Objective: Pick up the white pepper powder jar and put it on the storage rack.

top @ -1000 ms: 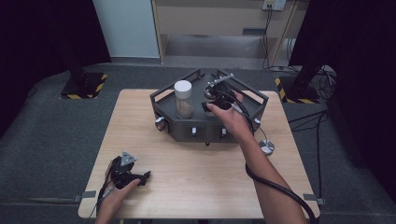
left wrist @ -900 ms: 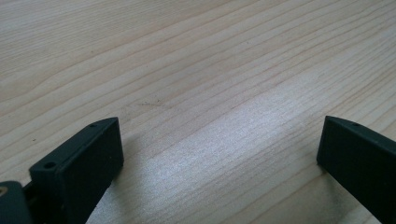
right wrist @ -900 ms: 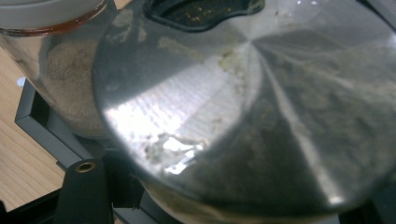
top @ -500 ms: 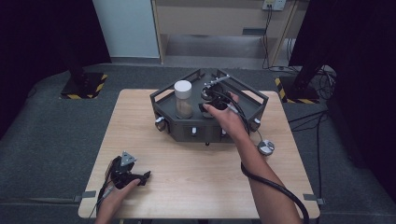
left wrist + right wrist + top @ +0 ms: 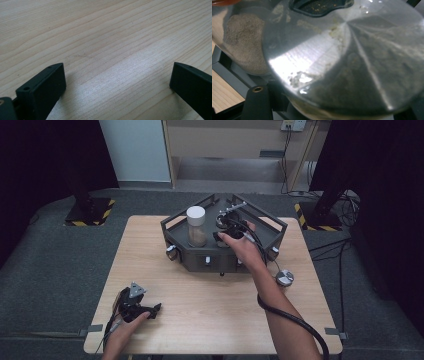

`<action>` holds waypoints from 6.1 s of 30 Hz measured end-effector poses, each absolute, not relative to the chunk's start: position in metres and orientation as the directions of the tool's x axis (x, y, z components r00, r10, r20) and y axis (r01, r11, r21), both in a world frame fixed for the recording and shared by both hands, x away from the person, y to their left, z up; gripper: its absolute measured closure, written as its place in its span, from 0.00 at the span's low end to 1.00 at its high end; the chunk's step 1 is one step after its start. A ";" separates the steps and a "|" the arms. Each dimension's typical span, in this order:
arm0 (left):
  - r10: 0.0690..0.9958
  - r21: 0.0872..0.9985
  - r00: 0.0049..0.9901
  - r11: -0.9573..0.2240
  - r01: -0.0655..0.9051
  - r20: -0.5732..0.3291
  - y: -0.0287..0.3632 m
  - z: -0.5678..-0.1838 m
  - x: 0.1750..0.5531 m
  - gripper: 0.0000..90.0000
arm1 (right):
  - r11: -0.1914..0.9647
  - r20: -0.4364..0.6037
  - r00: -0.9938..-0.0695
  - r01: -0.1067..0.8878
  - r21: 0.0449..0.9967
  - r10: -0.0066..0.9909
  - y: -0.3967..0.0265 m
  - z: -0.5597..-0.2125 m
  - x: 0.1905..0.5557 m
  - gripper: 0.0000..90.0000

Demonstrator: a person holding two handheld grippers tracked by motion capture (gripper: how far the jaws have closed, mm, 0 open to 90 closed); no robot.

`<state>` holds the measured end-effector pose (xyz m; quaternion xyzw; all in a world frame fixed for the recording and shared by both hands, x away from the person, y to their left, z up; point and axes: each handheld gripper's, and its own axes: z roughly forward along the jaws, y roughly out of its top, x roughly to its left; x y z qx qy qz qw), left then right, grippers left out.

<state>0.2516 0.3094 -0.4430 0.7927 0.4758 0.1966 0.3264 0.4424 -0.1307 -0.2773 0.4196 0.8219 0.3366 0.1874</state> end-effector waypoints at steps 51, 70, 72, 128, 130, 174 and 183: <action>0.882 0.704 0.472 -0.337 0.626 0.003 0.310 -0.443 0.252 0.00 | 0.391 -0.016 -0.575 0.535 0.749 0.818 -0.145 -0.286 0.426 0.12; 0.881 0.704 0.472 -0.336 0.626 0.001 0.310 -0.443 0.252 0.00 | 0.341 0.012 -0.575 0.500 0.796 0.818 -0.182 -0.282 0.385 0.08; 0.881 0.704 0.472 -0.336 0.626 0.001 0.310 -0.443 0.252 0.00 | 0.340 0.011 -0.577 0.497 0.798 0.817 -0.185 -0.281 0.382 0.08; 0.881 0.704 0.472 -0.336 0.626 0.002 0.310 -0.443 0.252 0.00 | 0.362 0.006 -0.615 0.471 0.805 0.788 -0.216 -0.293 0.327 0.05; 0.881 0.704 0.472 -0.336 0.626 0.002 0.310 -0.443 0.252 0.00 | 0.360 0.008 -0.615 0.473 0.804 0.789 -0.218 -0.294 0.326 0.05; 0.882 0.704 0.471 -0.336 0.626 0.002 0.310 -0.443 0.252 0.00 | 0.310 0.043 -0.556 0.524 0.793 0.830 -0.272 -0.305 0.311 0.05; 0.882 0.704 0.471 -0.335 0.626 0.002 0.309 -0.443 0.252 0.00 | 0.304 0.050 -0.550 0.532 0.790 0.834 -0.284 -0.308 0.308 0.05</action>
